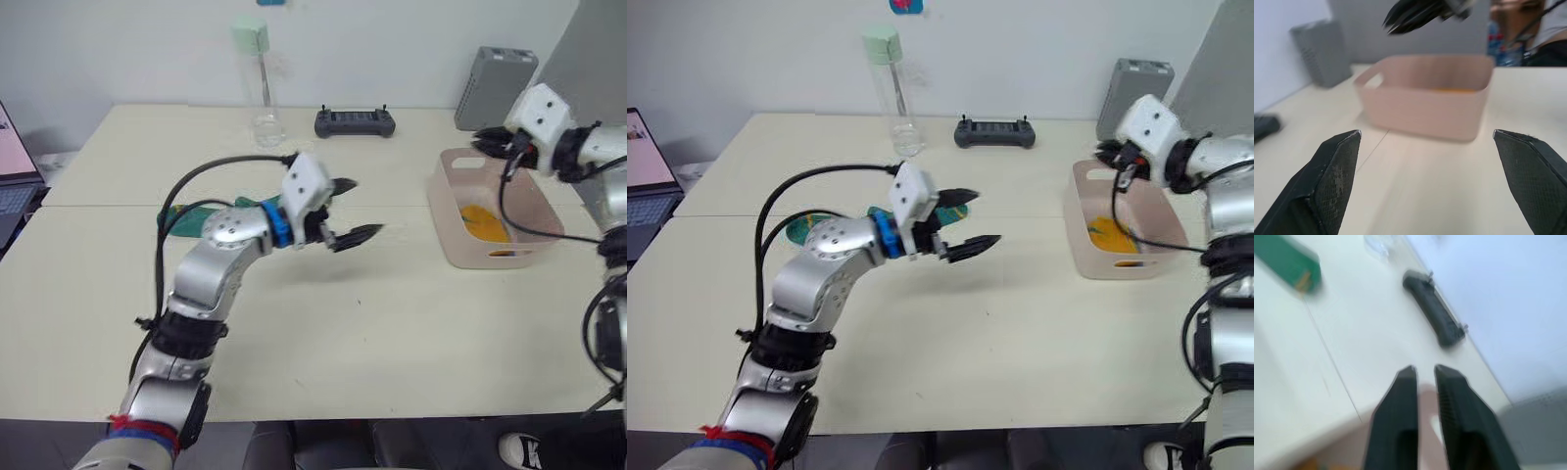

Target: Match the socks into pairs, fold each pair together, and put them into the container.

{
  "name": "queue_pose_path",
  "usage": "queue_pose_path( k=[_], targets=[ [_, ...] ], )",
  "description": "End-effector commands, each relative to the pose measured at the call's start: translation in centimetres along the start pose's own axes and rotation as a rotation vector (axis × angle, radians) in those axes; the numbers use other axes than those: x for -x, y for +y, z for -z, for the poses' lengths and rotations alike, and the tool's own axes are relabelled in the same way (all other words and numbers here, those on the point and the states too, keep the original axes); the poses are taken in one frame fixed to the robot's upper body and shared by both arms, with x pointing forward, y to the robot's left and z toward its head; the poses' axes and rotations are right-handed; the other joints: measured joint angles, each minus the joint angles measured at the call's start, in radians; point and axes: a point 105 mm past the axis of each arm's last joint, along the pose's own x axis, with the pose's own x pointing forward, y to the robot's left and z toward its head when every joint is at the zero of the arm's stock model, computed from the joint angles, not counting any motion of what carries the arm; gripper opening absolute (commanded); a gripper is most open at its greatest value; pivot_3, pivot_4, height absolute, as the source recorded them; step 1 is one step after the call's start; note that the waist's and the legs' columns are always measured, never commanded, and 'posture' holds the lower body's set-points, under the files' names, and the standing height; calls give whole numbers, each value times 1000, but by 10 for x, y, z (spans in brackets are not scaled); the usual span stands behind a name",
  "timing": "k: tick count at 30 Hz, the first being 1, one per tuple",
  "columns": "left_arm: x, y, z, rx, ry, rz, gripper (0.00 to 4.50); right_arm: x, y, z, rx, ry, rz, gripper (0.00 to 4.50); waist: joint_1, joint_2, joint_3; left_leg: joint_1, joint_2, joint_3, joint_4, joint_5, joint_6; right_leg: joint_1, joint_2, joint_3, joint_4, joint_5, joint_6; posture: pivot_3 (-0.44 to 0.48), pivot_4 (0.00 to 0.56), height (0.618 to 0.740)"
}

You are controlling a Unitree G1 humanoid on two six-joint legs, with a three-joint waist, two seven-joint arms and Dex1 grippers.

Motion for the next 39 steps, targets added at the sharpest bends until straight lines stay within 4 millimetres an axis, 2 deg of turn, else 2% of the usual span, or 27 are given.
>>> queue_pose_path(
  k=[1, 3, 8, 12, 14, 17, 21, 25, 27, 30, 33, 36, 39],
  targets=[
    [31, 12, 12, 11, 2, -157, 4500, -12, 55, -20, -148, -127, -5, 1950, 5, 0, 0, -1, 0, -1, 0, 0, 0, -1, 0, 0, 2, 0, -1, 0, 150, 740],
    [50, 14, 28, 35, 36, -237, 4500, -16, 86, -10, -190, -100, -3, 2709, 14, 1, 1, -4, -1, -1, 2, 0, 0, -4, 0, 0, 5, -1, 0, 0, 150, 740],
    [96, 10, 65, 102, 110, -433, 4500, -16, 146, 17, -286, -46, 33, 4467, 32, -1, 0, -3, -2, 0, 4, 0, 0, -2, -1, 1, 1, -2, 3, 0, 150, 740],
    [126, -9, 89, 191, 153, -540, 4500, -4, 178, 31, -353, -1, 54, 4467, 30, -2, 0, -1, -1, 4, 4, 0, 0, -1, -2, 4, -1, -5, 1, 0, 150, 740],
    [142, -14, 99, 223, 175, -614, 4500, 1, 185, 31, -376, 11, 70, 4467, 30, -2, -1, -1, -1, 4, 4, 0, -1, -2, -2, 5, -1, -5, 1, 0, 150, 740],
    [151, -22, 104, 229, 196, -629, 4500, 2, 187, 28, -381, 9, 73, 4467, 29, -3, -1, -1, 0, 4, 3, 0, -1, -3, -1, 5, -1, -5, 0, 0, 150, 740],
    [147, -18, 102, 218, 184, -621, 4500, -4, 182, 22, -379, -14, 55, 4467, 27, -6, -3, 0, 0, 4, 3, 0, -1, -7, -2, 6, -2, -5, 0, 0, 150, 740],
    [127, 19, 92, 138, 141, -654, 4500, -19, 185, -5, -400, -101, -117, 4467, 31, -7, -2, 0, -1, 6, 3, 0, -1, -8, -2, 8, -2, -5, 0, 0, 150, 740],
    [118, 34, 92, 86, 161, -653, 4500, -27, 177, -13, -392, -122, -126, 4467, 30, -9, -3, 0, -1, 6, 3, 0, -1, -8, -1, 7, -2, -3, -1, 0, 150, 740],
    [103, 56, 96, 36, 190, -642, 4500, -37, 164, -18, -365, -128, -92, 4467, 29, -11, -5, 0, -1, 6, 4, 0, -1, -8, -1, 8, -2, -1, 1, 0, 150, 740],
    [87, 77, 100, 4, 221, -632, 4500, -42, 163, -19, -346, -129, -85, 4467, 33, -12, -5, -1, -1, 4, 3, 1, 0, -6, 1, 7, -2, 1, 4, 0, 150, 740],
    [73, 87, 105, 1, 244, -597, 4500, -44, 165, -24, -372, -146, -84, 4467, 33, -12, -5, -5, -1, 3, 1, 0, 0, -8, 2, 6, -2, 1, 4, 0, 150, 740],
    [68, 97, 111, 17, 267, -601, 4500, -45, 167, -27, -376, -151, -84, 4467, 33, -12, -5, -12, -1, 2, -1, 0, -1, -14, 2, 4, -2, 1, -1, 0, 150, 740]
  ],
)
